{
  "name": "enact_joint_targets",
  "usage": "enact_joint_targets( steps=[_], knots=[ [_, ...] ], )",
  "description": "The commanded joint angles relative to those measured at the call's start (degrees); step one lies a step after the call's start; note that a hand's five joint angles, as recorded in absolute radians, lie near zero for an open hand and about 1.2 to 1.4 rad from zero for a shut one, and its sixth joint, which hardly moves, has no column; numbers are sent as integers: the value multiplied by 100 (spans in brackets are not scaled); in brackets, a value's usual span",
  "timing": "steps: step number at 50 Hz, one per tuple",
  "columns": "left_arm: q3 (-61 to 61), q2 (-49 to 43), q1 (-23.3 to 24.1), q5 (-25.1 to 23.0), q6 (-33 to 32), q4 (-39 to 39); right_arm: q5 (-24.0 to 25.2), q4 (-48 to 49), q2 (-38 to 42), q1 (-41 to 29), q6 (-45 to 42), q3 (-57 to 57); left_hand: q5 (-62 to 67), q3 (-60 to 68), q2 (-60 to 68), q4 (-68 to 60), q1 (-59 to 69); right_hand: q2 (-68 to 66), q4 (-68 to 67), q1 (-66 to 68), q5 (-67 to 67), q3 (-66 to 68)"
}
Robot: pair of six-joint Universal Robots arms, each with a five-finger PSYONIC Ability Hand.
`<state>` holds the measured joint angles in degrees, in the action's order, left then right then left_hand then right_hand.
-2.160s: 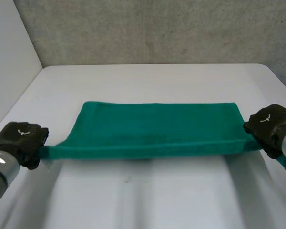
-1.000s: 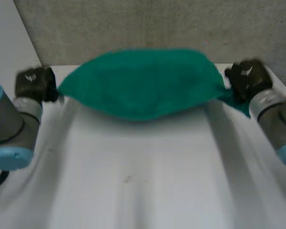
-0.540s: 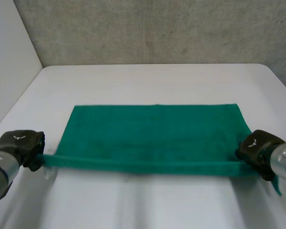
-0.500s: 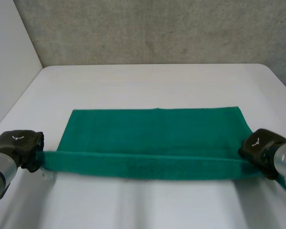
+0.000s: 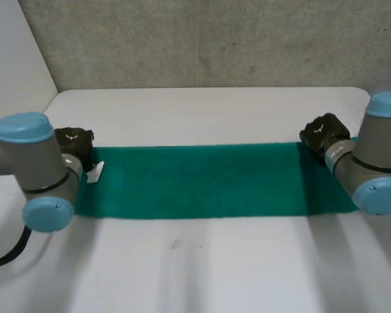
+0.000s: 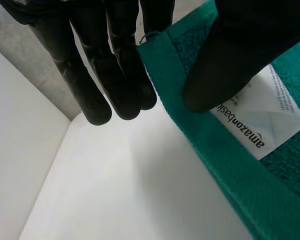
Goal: Fold the towel.
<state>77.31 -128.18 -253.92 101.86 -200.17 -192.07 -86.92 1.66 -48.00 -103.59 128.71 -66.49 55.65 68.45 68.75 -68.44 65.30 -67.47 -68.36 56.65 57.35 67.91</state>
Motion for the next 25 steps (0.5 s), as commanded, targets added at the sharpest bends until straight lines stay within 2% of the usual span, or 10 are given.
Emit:
enact_joint_targets(
  steps=[1,3,5,6,8,9,14,18,21,25],
  knots=[
    [-796,-681,9,10,-22,-155,-124,194,984,-65,-39,1118,1435,1155,1125,-1156,1470,-1253,-1164,2335,1265,1209],
    [-875,-787,18,-8,-13,-418,-123,203,1117,-74,-12,1278,1435,1155,1125,-1156,1470,-1253,-1164,2335,1265,1209],
    [-858,-831,35,-52,5,-638,-150,203,1205,-100,-4,1401,1435,1155,1125,-1156,1470,2857,2945,-1775,-2845,-2901],
    [-831,-857,96,-165,13,-865,-202,203,1240,-109,5,1463,-1694,-1974,-2004,1972,-1659,5747,5836,-4665,-5735,-5791],
    [-770,-858,158,-297,-4,-1016,-316,212,1241,-127,84,1498,-5242,-5522,-5552,5521,-5207,5747,5836,-4665,-5735,-5791],
    [-726,-840,185,-376,-4,-1086,-317,212,1241,-127,84,1498,-5565,-5845,-5875,5844,-5530,5747,5836,-4665,-5735,-5791],
    [-383,-595,246,-597,5,-1412,-387,203,1066,-118,777,1314,-5493,-5773,-5803,5772,-5458,5747,5836,-4665,-5735,-5791],
    [-138,-314,246,-571,31,-1395,-343,151,423,-30,1517,857,-5527,-5807,-5837,5805,-5492,5747,5836,-4665,-5735,-5791],
    [136,-76,246,-571,40,-1386,6,116,-558,-13,2358,-351,-5544,-5824,-5854,5822,-5509,5747,5836,-4665,-5735,-5791],
    [812,452,220,-579,58,-1377,333,28,-894,241,2413,-996,-5544,-5824,-5854,5822,-5509,5747,5836,-4665,-5735,-5791]
  ],
)
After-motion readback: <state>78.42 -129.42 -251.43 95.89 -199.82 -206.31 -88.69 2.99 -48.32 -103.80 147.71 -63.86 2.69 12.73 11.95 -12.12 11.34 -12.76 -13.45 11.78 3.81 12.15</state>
